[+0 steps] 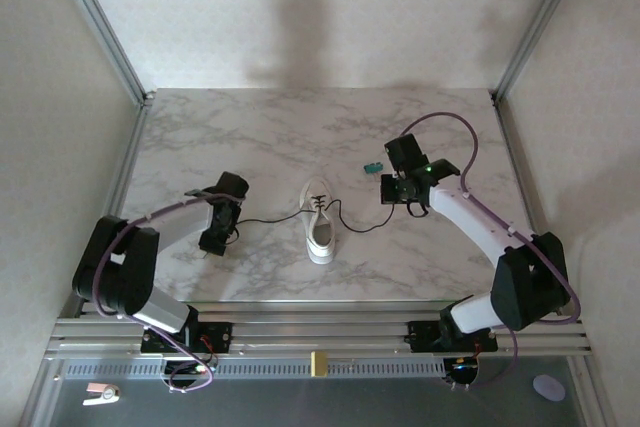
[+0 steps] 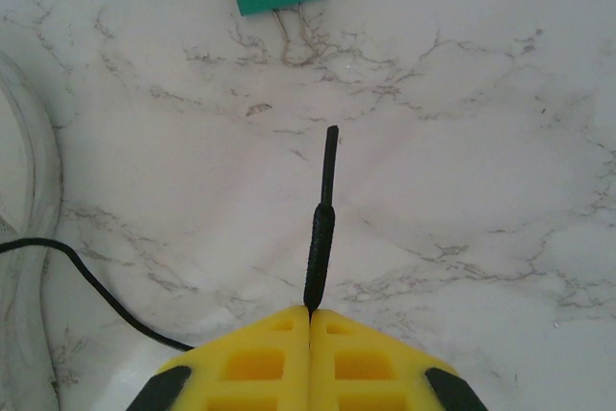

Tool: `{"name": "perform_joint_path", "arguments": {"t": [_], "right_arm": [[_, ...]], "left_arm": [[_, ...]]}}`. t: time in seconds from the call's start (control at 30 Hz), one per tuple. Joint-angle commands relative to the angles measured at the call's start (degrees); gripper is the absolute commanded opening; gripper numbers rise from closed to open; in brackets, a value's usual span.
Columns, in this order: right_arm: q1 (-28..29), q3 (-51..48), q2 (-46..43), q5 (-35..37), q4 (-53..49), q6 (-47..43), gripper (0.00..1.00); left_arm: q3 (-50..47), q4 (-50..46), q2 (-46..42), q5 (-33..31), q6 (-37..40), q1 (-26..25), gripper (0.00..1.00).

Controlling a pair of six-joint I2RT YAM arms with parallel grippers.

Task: Tie the shoes

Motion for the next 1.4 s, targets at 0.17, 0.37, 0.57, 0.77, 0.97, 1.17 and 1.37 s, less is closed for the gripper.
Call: {"name": "perform_joint_path", "arguments": {"t": [0.17,0.37,0.57,0.77,0.97,1.17,1.37], "right_arm": [[0.4,-2.2,-3.1,0.4,0.7,1.1,0.0],[0.4,-2.2,-3.7,0.3,0.8,0.8,0.0],[0.4,-2.3,-3.8,0.2,1.2,0.7,0.0],[0.4,-2.6,-4.0,0.2,1.5,0.8,0.0],[0.3,-2.9,-4.4,-0.3,2.0,1.2,0.0],[0.4,-2.8,-5.9,0.0,2.1,2.0,0.0],[0.4,-5.4,-14.8,1.5,5.9,4.2,0.0]], "left_arm": [[0.0,7.9,13.9,4.9,2.5,6.8,0.77],[1.3,9.0,17.8,6.0,4.0,8.0,0.68],[2.0,9.5,19.1,5.8,4.8,8.0,0.48],[2.8,10.4,19.2,5.1,7.4,7.9,0.24],[3.4,10.1,18.5,2.5,10.3,7.8,0.08],[5.2,9.9,15.1,-0.4,14.3,7.7,0.0],[6.2,17.9,2.6,-4.2,28.7,7.5,0.0]]}}
